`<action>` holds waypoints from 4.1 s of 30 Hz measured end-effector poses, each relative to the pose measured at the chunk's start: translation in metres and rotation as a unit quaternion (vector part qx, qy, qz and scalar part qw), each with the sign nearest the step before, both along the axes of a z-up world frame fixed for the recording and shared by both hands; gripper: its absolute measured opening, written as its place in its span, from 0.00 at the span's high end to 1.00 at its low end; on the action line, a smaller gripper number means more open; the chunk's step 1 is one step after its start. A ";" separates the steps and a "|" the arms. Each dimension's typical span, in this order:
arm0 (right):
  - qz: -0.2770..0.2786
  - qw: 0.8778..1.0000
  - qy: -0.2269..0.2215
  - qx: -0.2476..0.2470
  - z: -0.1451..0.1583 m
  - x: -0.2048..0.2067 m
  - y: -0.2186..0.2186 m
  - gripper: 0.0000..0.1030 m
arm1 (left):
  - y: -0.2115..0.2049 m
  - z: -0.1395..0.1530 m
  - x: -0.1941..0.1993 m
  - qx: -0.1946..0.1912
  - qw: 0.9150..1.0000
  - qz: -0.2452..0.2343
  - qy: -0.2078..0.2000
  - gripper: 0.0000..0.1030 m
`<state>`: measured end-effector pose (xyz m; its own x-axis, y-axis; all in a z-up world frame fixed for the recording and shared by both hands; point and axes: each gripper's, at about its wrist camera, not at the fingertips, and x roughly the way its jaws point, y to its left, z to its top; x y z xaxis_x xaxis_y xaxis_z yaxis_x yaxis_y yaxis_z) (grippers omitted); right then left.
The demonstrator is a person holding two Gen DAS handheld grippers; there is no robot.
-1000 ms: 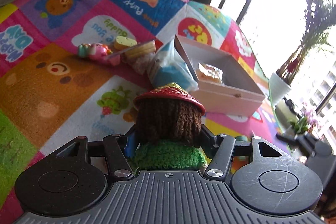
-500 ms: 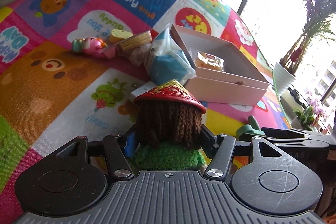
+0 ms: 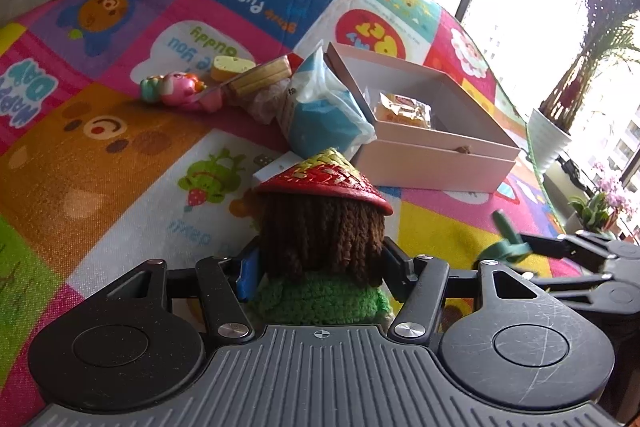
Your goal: Organize objects
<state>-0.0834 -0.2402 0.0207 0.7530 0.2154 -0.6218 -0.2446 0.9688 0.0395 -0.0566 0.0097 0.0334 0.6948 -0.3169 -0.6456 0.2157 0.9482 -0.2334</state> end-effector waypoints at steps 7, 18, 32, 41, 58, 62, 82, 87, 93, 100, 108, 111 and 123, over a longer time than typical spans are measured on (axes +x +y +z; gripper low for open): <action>-0.024 0.998 -0.050 -0.009 0.011 -0.010 -0.011 0.31 | -0.016 0.047 0.016 -0.011 0.996 -0.049 -0.068 0.38; -0.037 0.994 -0.100 0.002 0.017 -0.023 -0.024 0.31 | -0.152 0.040 0.130 0.210 0.916 -0.287 -0.184 0.35; -0.047 0.996 -0.079 0.011 0.026 0.000 -0.036 0.31 | -0.086 0.060 0.137 0.068 0.968 -0.193 -0.149 0.46; -0.048 0.996 -0.079 0.016 0.036 0.001 -0.035 0.31 | -0.105 0.035 0.150 0.017 0.966 -0.255 -0.027 0.50; -0.055 0.992 -0.049 0.105 0.124 0.176 0.013 0.20 | 0.074 0.053 0.102 -0.077 0.991 0.069 -0.083 0.50; -0.057 0.994 -0.058 0.071 0.103 0.155 0.016 0.20 | 0.081 0.035 0.107 -0.132 0.989 0.058 -0.043 0.50; -0.102 0.992 -0.049 0.048 0.023 0.085 -0.050 0.19 | -0.008 -0.009 0.159 -0.052 0.998 0.028 0.029 0.39; -0.098 0.989 -0.048 0.095 0.026 0.102 -0.046 0.17 | -0.006 -0.006 0.146 -0.015 1.000 0.000 0.012 0.39; -0.086 0.992 -0.050 0.077 0.028 0.116 -0.028 0.17 | 0.023 -0.001 0.124 0.071 0.997 0.032 -0.020 0.39; -0.069 0.994 -0.057 0.063 0.032 0.107 -0.007 0.17 | 0.037 -0.016 0.126 0.082 0.996 0.029 0.024 0.39; 0.084 0.992 -0.089 -0.007 0.045 0.048 0.050 0.12 | 0.082 -0.016 0.110 0.023 0.996 0.081 0.010 0.44; 0.196 0.978 -0.070 -0.034 0.036 0.035 0.094 0.11 | 0.105 -0.018 0.091 -0.001 0.995 0.095 0.010 0.44; 0.237 0.970 0.021 -0.052 0.006 0.069 0.172 0.47 | 0.145 -0.024 0.037 -0.055 0.990 0.131 -0.019 0.44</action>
<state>-0.0143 -0.0686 0.0269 0.5575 0.4660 -0.6871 -0.6638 0.7473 -0.0318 -0.0192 0.1551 0.0098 0.7850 -0.1893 -0.5899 -0.0239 0.9422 -0.3342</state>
